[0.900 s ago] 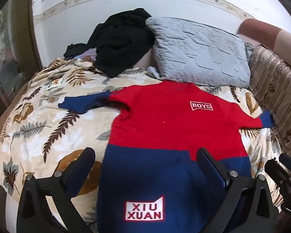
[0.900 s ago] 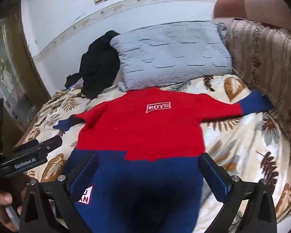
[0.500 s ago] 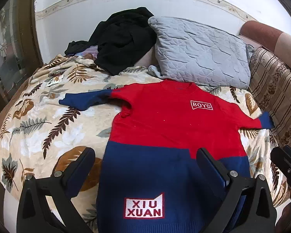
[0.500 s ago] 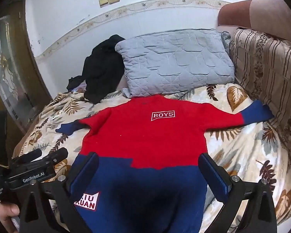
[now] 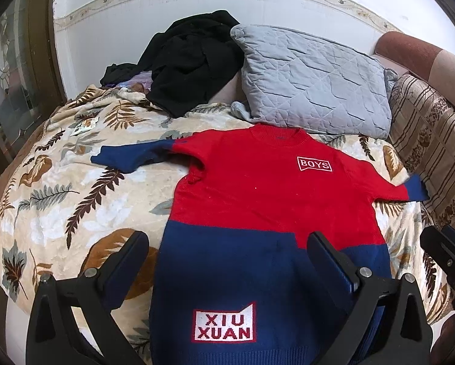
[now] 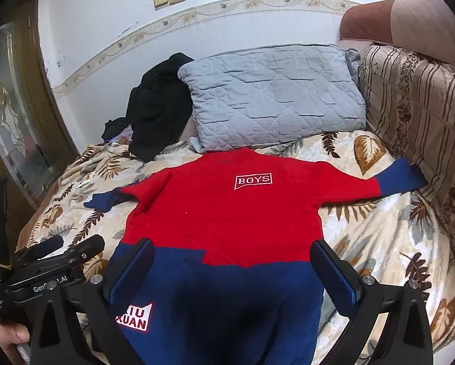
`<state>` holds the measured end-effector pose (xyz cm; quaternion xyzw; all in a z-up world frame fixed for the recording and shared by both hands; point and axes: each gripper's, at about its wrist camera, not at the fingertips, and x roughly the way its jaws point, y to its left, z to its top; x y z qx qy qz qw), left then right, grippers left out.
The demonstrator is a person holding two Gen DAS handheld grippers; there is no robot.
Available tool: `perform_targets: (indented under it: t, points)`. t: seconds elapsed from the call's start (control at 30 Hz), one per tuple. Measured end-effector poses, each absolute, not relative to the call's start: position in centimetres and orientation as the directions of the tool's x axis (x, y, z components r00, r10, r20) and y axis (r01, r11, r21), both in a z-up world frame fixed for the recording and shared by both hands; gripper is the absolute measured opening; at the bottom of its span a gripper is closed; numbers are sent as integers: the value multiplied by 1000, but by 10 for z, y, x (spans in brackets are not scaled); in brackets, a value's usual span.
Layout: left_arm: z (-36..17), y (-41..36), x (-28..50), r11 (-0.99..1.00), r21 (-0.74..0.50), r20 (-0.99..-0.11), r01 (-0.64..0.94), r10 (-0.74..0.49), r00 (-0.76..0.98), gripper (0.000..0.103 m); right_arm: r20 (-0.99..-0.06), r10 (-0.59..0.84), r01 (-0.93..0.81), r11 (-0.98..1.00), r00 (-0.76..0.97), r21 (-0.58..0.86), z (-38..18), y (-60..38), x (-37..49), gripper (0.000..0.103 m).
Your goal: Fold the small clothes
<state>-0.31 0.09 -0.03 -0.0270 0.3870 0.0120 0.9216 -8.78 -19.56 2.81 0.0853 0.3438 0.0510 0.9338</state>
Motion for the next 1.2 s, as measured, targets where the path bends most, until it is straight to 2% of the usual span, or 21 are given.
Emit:
perform_targets:
  t: [0.33, 0.67, 1.2]
  points:
    - [-1, 0, -6, 999, -31, -673, -38, 7, 740, 103, -638, 158, -39, 980, 754, 196, 26, -193, -87, 103]
    - [-2, 1, -2, 998, -42, -752, -43, -3, 659, 103, -636, 150, -32, 981, 757, 193, 27, -194, -83, 103]
    - [-4, -1, 3, 998, -49, -749, -36, -13, 663, 103, -640, 158, -33, 979, 752, 203, 25, -194, -75, 103]
